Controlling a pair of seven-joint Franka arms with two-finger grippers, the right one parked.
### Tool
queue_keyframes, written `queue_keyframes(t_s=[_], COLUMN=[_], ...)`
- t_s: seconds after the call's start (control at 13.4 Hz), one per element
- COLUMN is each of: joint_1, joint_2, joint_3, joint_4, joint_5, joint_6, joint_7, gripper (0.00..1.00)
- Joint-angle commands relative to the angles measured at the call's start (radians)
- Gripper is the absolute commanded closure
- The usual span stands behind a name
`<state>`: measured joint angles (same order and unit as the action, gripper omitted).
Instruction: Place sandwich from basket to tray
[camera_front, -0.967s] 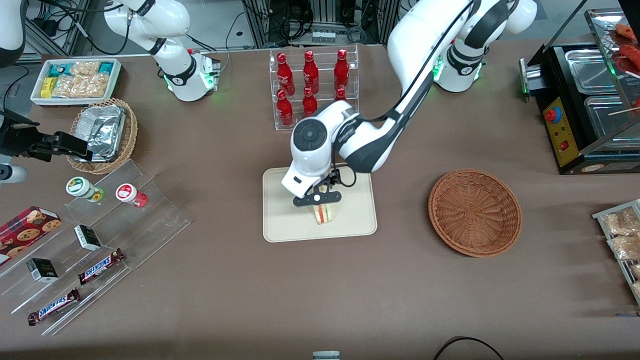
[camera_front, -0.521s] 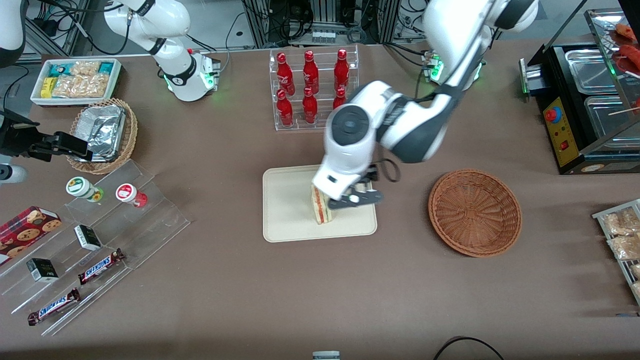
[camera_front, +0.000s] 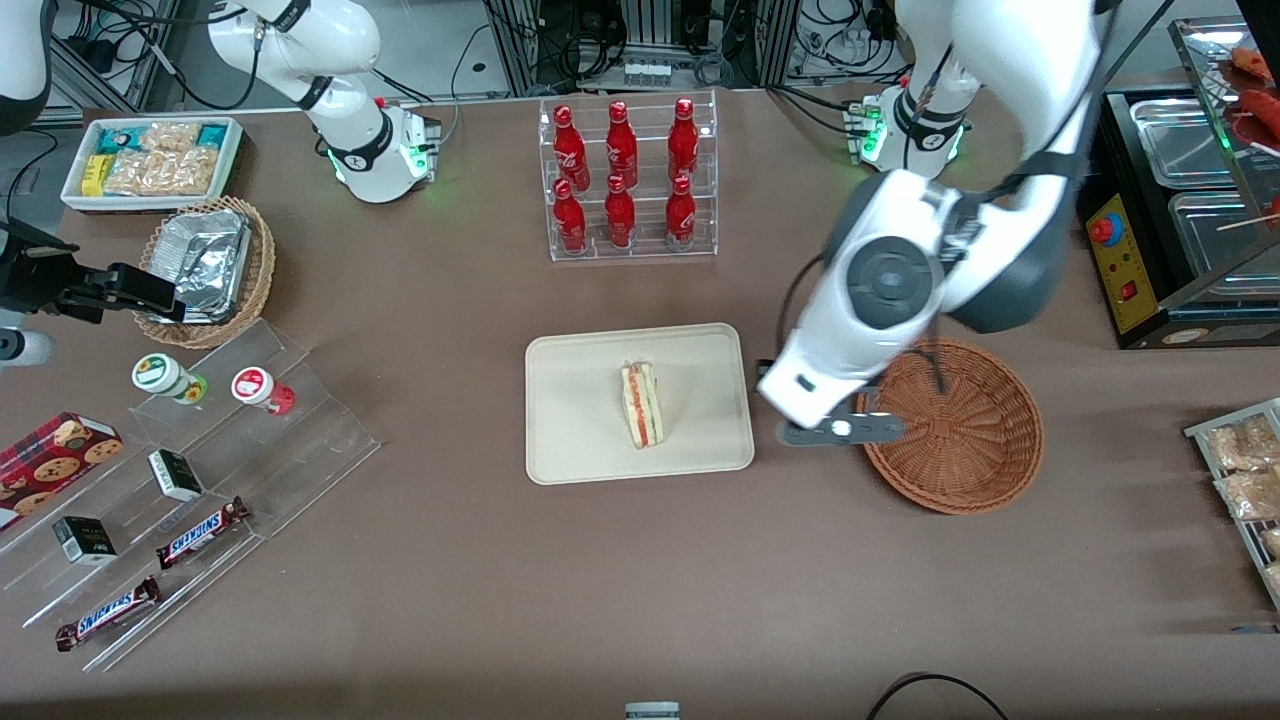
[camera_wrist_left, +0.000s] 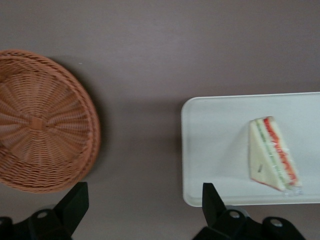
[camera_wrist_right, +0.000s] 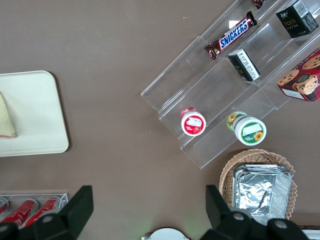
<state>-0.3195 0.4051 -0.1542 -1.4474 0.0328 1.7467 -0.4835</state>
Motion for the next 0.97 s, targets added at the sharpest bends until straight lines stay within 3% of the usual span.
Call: queue_keyframes(t_s=[0.0,0.52,0.89], joint_1=[0.077,0.227,0.290], joint_2=[-0.122,-0.331,-0.403], joint_3=[-0.008,-0.005,-0.002], joint_4=[-0.132,-0.301,-0.280], joint_5=[-0.016,-0.030,-0.030], joint_6=[-0.003,-0.071,-0.210], joint_7=[0.116,0.342,0.428], gripper=[0.00,0.00,0.00])
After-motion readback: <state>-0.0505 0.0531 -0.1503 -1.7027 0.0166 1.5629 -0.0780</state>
